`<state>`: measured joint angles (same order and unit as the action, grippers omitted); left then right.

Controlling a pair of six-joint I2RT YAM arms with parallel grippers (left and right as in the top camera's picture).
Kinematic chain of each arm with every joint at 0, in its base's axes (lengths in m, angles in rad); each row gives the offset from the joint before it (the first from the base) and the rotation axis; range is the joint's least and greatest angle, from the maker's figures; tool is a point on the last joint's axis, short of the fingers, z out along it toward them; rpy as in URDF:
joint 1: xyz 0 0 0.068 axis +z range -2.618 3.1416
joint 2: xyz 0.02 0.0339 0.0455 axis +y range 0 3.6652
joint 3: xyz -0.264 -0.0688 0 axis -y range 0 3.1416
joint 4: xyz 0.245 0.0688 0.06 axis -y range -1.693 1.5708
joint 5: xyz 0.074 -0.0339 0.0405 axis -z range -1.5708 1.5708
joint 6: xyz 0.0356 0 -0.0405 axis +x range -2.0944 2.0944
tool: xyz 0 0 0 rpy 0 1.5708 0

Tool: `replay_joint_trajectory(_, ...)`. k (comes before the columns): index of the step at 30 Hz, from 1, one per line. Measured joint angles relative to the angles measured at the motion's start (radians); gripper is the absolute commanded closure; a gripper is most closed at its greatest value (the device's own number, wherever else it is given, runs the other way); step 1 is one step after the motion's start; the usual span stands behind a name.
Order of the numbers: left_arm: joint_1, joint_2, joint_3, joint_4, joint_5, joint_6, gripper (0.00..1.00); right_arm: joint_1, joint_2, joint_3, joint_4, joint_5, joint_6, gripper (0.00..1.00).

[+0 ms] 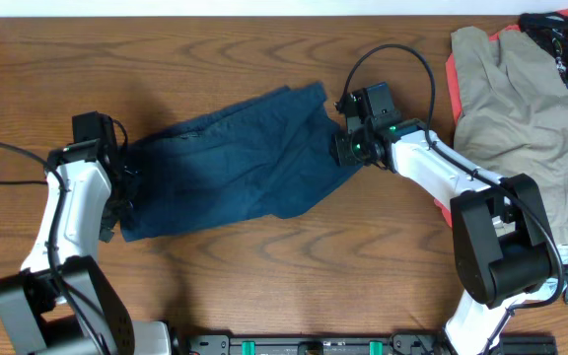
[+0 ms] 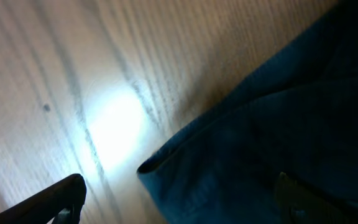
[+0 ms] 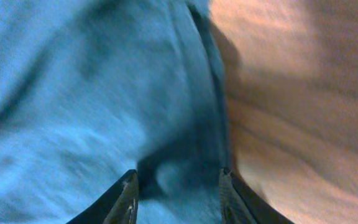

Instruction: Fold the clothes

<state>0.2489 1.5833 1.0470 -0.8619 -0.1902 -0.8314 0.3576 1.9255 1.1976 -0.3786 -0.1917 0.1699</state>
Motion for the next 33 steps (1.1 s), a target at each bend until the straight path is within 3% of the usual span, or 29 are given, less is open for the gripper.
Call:
replay_joint_trajectory(5, 0.000, 0.063, -0.006, 0.080, 0.027, 0.099, 0.02, 0.000, 0.000, 0.000, -0.087, 0.078, -0.019, 0.53)
replay_joint_trajectory(14, 0.000, 0.222, -0.006, 0.216, 0.171, 0.270, 0.01, 0.000, 0.000, 0.000, -0.156, 0.119, -0.027, 0.63)
replay_joint_trajectory(16, 0.004, 0.229, -0.002, 0.217, 0.184, 0.282, 0.08, 0.000, 0.000, 0.000, -0.168, 0.122, -0.031, 0.66)
replay_joint_trajectory(18, 0.006, 0.237, 0.003, 0.216, 0.200, 0.288, 0.21, 0.000, 0.000, 0.000, -0.181, 0.122, -0.030, 0.69)
replay_joint_trajectory(24, -0.003, 0.251, 0.019, 0.220, 0.246, 0.317, 0.91, -0.013, 0.000, 0.000, -0.190, 0.121, 0.004, 0.73)
replay_joint_trajectory(25, -0.003, 0.251, 0.019, 0.220, 0.256, 0.329, 0.94, -0.020, 0.000, 0.000, -0.190, 0.121, 0.017, 0.73)
replay_joint_trajectory(33, -0.003, 0.251, 0.032, 0.167, 0.294, 0.394, 0.94, -0.090, -0.077, 0.010, -0.193, 0.103, 0.064, 0.84)
